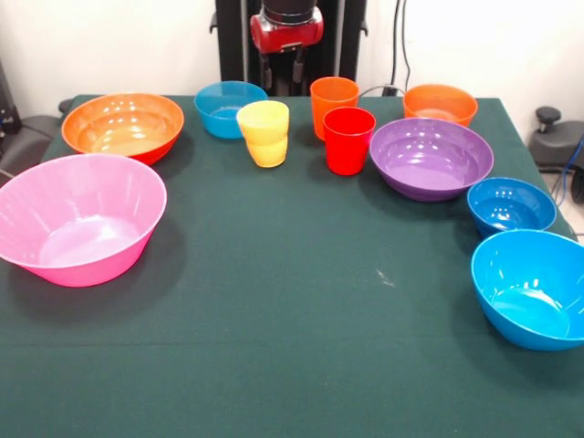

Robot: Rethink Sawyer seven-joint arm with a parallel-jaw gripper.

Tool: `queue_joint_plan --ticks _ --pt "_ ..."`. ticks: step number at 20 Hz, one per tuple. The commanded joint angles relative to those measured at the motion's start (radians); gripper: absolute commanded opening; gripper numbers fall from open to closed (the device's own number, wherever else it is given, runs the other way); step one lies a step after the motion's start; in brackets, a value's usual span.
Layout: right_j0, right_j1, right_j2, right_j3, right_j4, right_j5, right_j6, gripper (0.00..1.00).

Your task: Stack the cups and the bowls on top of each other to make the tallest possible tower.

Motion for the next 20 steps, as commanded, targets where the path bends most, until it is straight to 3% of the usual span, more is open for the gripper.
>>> queue_joint_plan --ticks 1,20 --pt "0.018 -0.015 0.100 -0.007 0.043 0.045 0.089 1.00" --pt "0.081 0.142 -0.139 -0.078 -0.077 -0.219 0.123 1.00"
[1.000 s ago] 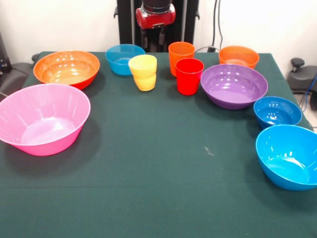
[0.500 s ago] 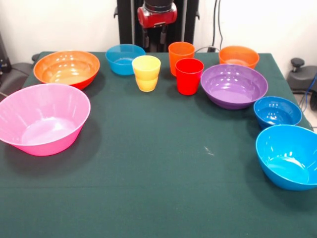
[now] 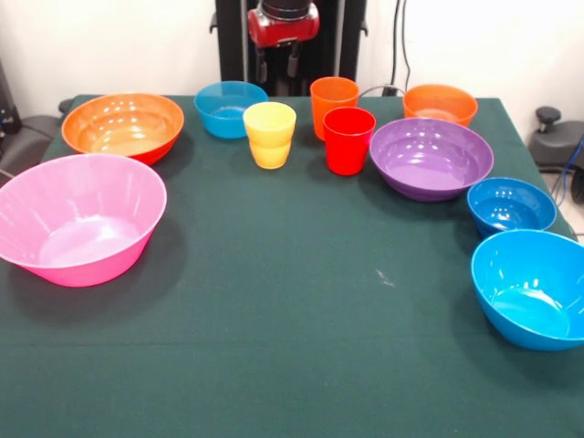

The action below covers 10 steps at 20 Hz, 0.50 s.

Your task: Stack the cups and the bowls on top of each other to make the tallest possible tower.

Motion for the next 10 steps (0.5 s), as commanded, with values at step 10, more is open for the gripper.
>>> queue_joint_plan --ticks 10 --pt "0.009 0.213 -0.158 -0.127 -0.055 -0.349 0.098 1.00"
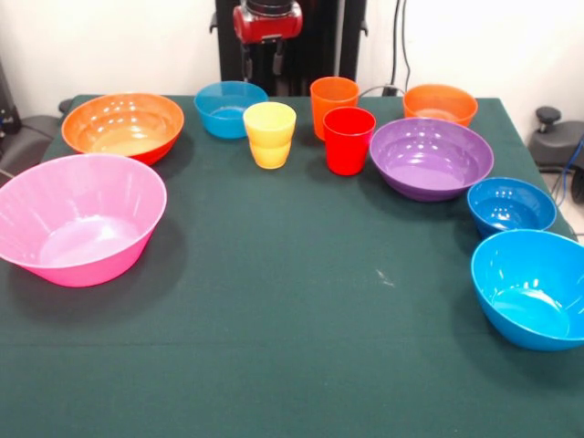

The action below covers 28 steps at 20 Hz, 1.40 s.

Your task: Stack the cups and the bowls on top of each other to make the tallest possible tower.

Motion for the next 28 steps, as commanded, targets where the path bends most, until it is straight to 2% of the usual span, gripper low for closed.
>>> queue_joint_plan --ticks 1,6,13,18,23,28 --pt "-0.018 0.084 0.010 -0.129 -0.042 -0.099 0.091 1.00" --pt "-0.018 0.065 0.030 -0.145 -0.032 -0.078 0.086 1.00" --pt "-0.031 0.007 0.126 -0.149 0.000 0.009 0.092 1.00" --pt "-0.064 -0.006 0.208 -0.164 -0.003 0.047 0.079 1.00" --pt "-0.037 0.004 0.200 -0.195 0.030 0.022 0.098 1.00" --pt "-0.047 0.007 0.220 -0.213 0.031 0.032 0.099 1.00"
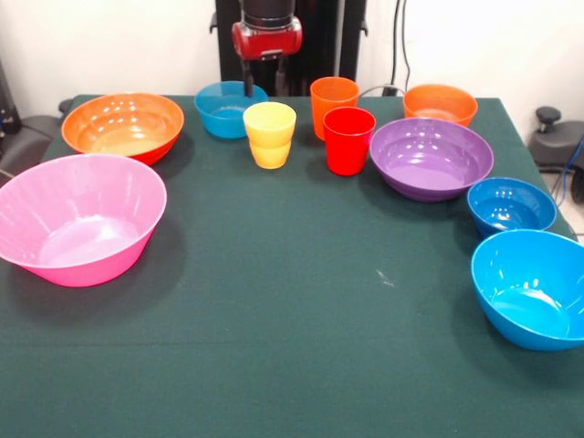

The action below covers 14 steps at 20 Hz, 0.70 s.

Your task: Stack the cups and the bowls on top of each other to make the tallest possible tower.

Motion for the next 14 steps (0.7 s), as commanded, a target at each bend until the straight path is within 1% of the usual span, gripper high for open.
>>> queue_joint_plan --ticks 1,3,5,7,9,12,14 --pt "0.005 0.016 0.145 -0.180 0.041 0.065 0.099 1.00" --pt "0.013 0.026 0.129 -0.190 0.042 0.052 0.103 1.00" --pt "0.036 0.045 0.092 -0.201 0.057 0.029 0.114 1.00" --pt "0.051 0.062 0.065 -0.209 0.074 0.031 0.124 1.00" --pt "0.060 0.077 0.042 -0.210 0.077 0.035 0.124 1.00" --pt "0.079 0.106 -0.009 -0.206 0.086 0.010 0.128 1.00" --pt "0.071 0.122 -0.009 -0.203 0.075 0.015 0.123 1.00"
